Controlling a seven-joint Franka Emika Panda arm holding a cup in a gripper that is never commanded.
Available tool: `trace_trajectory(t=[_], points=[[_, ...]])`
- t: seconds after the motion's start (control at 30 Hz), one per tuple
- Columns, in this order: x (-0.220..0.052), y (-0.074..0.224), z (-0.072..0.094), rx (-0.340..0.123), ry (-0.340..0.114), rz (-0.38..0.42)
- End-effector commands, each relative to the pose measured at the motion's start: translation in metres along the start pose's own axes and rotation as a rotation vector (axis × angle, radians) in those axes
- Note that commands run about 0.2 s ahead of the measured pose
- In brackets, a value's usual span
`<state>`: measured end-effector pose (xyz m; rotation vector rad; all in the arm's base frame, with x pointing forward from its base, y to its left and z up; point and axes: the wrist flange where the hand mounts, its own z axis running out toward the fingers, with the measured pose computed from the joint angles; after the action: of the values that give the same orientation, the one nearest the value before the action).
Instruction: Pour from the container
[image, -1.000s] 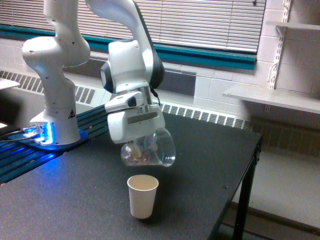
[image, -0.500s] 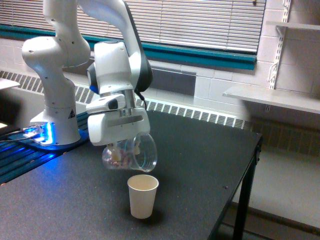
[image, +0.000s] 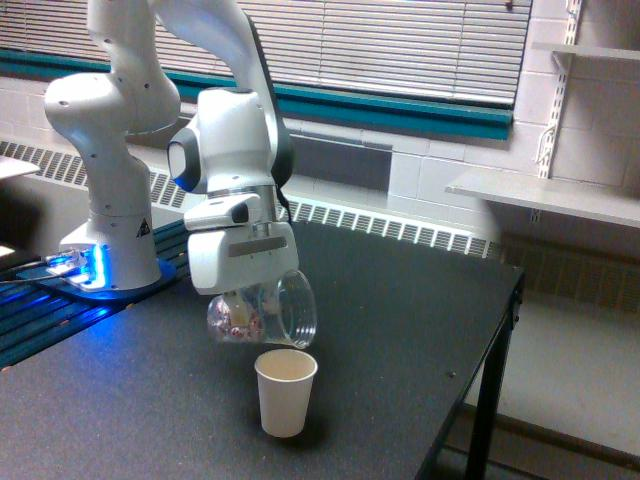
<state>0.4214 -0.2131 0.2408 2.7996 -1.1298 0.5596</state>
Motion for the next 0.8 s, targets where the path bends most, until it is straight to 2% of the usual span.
trace_trajectory(t=[0.03, 0.33, 0.8], points=[[0.002, -0.003, -0.002, -0.009, 0.006, 0.105], [0.002, 0.004, -0.007, -0.028, 0.015, 0.053], [0.005, 0.016, -0.010, -0.052, 0.023, 0.058]])
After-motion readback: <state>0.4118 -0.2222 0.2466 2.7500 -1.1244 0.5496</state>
